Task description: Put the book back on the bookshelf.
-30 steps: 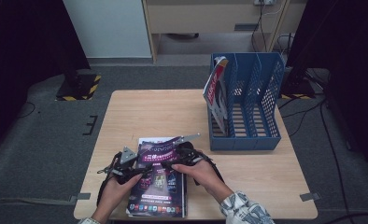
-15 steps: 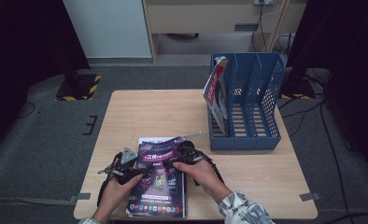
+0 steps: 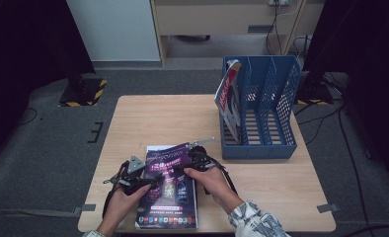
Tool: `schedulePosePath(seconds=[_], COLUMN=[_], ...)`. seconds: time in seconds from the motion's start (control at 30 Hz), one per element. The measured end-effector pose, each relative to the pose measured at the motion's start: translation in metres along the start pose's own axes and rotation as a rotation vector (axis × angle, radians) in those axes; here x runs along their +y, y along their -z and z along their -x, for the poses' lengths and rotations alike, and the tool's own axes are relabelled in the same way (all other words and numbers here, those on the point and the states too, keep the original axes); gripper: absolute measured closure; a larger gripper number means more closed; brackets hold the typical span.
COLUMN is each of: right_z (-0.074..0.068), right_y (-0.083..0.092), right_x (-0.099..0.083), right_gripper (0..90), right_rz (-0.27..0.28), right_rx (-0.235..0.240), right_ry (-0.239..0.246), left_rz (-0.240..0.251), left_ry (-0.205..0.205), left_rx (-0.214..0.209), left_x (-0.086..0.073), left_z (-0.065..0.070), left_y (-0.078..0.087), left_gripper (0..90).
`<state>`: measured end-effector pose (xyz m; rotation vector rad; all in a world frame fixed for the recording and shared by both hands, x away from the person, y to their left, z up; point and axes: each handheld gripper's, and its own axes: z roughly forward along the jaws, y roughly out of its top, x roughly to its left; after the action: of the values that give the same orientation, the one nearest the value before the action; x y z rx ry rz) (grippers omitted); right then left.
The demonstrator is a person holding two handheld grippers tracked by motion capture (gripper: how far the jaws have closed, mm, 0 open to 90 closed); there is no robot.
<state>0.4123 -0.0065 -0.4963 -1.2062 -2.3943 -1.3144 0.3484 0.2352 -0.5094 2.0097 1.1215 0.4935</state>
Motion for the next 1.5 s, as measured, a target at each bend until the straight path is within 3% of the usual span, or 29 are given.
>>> schedulePosePath(seconds=[0.1,0.53,1.07,1.5], right_z=[0.000,-0.021,-0.035,-0.045], right_y=[0.002,0.013,0.042,0.054], right_x=[0.004,0.026,0.053,0.064], right_gripper=[75.2,79.6,82.8,82.9], right_rz=[0.017,0.076,0.155,0.197], right_rx=[0.010,0.003,-0.007,-0.010], right_ry=[-0.012,0.139,0.248,0.311], left_rz=[0.008,0.065,0.111,0.130], left_ry=[-0.002,0.006,0.021,0.033], left_rx=[0.004,0.005,0.001,-0.016], left_x=[0.001,0.006,0.009,0.009], left_z=[0.000,-0.002,-0.005,-0.005], left_y=[0.001,0.010,0.016,0.017], left_gripper=[21.9,20.4,17.3,17.1])
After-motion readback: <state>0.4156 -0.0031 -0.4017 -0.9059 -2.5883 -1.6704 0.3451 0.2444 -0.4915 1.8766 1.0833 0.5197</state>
